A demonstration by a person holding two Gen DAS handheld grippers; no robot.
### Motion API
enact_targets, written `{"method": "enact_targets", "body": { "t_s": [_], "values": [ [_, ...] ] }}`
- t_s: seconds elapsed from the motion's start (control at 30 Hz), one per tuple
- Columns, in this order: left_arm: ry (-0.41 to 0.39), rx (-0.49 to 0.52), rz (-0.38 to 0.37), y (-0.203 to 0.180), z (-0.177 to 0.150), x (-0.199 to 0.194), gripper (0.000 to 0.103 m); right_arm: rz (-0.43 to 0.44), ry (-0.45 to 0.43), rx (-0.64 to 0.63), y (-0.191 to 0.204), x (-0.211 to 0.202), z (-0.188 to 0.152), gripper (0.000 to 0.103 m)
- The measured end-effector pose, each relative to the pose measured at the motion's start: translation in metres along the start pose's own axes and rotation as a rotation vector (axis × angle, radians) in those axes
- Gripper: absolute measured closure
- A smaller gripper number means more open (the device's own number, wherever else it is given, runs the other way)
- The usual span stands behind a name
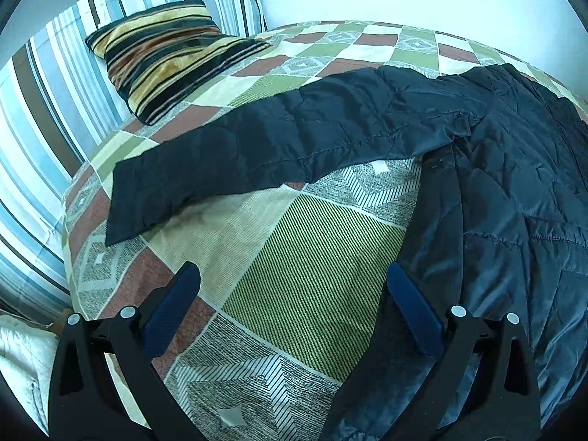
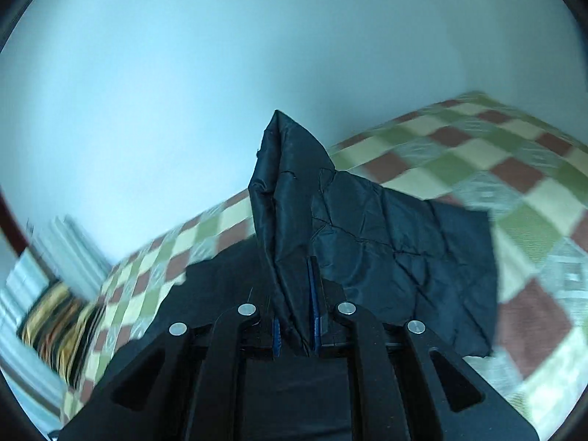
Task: Fold large clothes
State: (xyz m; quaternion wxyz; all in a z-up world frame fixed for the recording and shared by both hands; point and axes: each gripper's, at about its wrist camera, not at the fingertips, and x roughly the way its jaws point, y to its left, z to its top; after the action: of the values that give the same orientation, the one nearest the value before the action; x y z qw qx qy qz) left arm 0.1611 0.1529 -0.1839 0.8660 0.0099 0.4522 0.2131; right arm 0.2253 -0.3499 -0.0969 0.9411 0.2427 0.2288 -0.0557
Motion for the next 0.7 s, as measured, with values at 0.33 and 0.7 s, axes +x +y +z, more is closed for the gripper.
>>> {"method": "enact_targets", "body": {
  "t_s": [0.33, 0.7],
  "values": [
    [0.012, -0.019, -0.048, 0.004, -0.004, 0.009, 0.002, 0.109, 0.206, -0.165, 0.111, 0.078, -0.076, 0.092],
    [0.021, -0.031, -0.061, 0.005, -0.006, 0.014, 0.002, 0.073, 0.402, -0.258, 0.167, 0.155, -0.136, 0.092]
  ]
}}
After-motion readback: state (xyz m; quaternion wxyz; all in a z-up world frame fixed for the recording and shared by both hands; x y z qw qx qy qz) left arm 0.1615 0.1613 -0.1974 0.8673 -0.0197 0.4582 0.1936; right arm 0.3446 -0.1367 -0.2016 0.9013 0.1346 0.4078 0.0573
